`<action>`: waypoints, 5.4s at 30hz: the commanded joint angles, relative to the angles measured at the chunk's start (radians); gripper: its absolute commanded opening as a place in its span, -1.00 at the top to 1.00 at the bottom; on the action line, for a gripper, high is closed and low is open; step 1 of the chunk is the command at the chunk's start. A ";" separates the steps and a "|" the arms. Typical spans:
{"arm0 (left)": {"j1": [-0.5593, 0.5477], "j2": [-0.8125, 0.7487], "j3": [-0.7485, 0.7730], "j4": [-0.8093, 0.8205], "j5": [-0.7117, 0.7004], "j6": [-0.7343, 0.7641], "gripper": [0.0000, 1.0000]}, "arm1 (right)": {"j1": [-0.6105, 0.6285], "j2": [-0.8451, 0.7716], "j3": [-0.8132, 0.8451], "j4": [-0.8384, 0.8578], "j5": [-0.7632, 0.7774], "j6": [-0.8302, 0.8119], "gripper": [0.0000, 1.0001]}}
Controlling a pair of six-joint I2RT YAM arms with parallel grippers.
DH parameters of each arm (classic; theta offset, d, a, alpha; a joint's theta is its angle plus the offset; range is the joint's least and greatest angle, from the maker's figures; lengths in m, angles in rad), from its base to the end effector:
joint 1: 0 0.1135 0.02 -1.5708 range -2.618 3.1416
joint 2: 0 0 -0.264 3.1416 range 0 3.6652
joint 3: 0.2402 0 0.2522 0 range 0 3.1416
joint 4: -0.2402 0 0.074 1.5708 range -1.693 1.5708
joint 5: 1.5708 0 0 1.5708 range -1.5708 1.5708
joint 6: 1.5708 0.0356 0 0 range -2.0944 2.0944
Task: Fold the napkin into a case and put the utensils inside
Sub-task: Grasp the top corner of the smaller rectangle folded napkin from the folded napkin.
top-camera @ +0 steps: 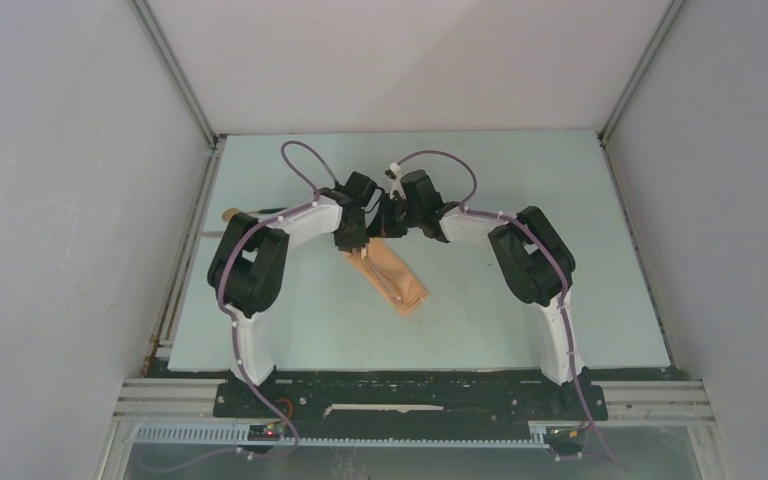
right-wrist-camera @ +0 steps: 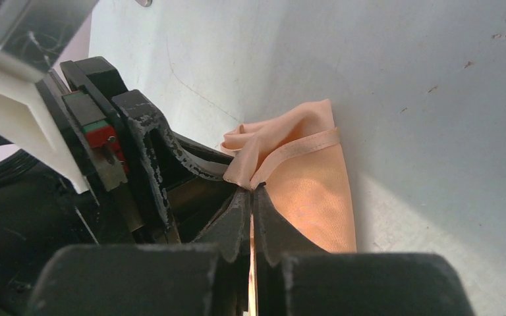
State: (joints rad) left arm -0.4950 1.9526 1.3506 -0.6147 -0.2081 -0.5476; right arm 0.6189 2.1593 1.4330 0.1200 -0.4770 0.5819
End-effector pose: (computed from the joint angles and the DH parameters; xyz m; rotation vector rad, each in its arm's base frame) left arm 0.3484 -0.1797 0.1671 -0.1229 2.7304 0.0040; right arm 0.3785 0.2897 0.1551 -0.3410 2.3337 1.1612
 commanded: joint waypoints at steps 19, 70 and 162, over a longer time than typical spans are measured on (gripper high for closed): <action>0.051 -0.204 -0.175 0.195 0.079 -0.056 1.00 | 0.018 -0.021 -0.014 0.092 -0.067 0.083 1.00; 0.173 -0.342 -0.398 0.343 0.308 -0.146 1.00 | -0.003 0.183 0.002 0.400 -0.384 0.304 0.14; 0.304 -0.576 -0.643 0.354 0.277 -0.153 0.41 | 0.080 0.254 0.228 0.150 -0.298 0.177 0.69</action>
State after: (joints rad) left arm -0.1978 1.4197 0.7006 -0.3019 0.0360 -0.7074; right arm 0.7025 2.4081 1.6337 0.2687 -0.7788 0.7609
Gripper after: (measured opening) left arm 0.241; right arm 0.248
